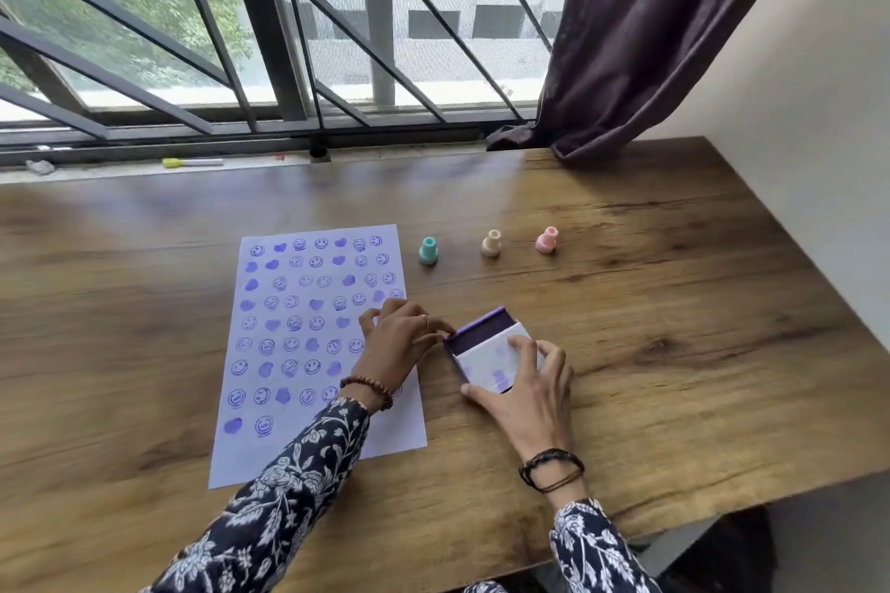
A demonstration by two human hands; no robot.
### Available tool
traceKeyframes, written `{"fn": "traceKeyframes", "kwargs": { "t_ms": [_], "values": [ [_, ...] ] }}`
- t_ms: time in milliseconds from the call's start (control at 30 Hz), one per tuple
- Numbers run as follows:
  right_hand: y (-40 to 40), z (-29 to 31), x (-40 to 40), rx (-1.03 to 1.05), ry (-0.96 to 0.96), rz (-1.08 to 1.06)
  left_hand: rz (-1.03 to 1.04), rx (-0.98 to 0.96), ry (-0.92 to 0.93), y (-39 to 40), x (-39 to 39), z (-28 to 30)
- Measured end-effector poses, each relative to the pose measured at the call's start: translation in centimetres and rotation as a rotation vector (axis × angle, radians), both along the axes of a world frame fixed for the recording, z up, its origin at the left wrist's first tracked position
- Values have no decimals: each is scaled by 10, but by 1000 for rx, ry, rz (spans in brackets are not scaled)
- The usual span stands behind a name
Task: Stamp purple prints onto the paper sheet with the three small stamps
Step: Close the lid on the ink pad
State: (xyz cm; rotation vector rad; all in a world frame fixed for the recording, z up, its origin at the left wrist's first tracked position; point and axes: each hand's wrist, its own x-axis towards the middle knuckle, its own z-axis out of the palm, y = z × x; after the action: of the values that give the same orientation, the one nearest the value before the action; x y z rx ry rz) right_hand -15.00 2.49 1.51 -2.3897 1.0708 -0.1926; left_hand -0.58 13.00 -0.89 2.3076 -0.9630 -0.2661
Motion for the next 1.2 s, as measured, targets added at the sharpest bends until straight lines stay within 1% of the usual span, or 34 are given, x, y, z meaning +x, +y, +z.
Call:
{"fn": "traceKeyframes", "kwargs": {
  "t_ms": [333, 500, 567, 633, 700, 800, 933, 967, 1100, 1200],
  "values": [
    [-2, 1, 17, -74, 89, -5, -4, -15, 38, 0, 2, -3],
    [-4, 0, 23, -73, 111, 11, 14, -26, 57, 0, 0, 0],
    [-8, -2, 19, -22, 61, 13, 81, -42, 50, 1, -5, 3],
    [-15, -3, 15, 114, -57, -31, 189, -57, 41, 6, -12, 3],
    [-25, -3, 12, 219, -146, -75, 247, -26, 12, 9, -21, 3],
    [-40, -5, 8, 270, -195, -104, 206, 9, 17, 3, -32, 3],
    [-61, -8, 3, 274, -269, -148, 174, -46, 85, -23, -31, 3],
    [-70, -9, 3, 273, -284, -174, 153, -38, 88, -33, -30, 4],
    [-115, -8, 2, 254, -316, -279, 58, 71, 8, -93, -30, 9],
    [-154, -5, 4, 235, -320, -328, 32, 96, 53, -142, -33, 8]
  ]
}}
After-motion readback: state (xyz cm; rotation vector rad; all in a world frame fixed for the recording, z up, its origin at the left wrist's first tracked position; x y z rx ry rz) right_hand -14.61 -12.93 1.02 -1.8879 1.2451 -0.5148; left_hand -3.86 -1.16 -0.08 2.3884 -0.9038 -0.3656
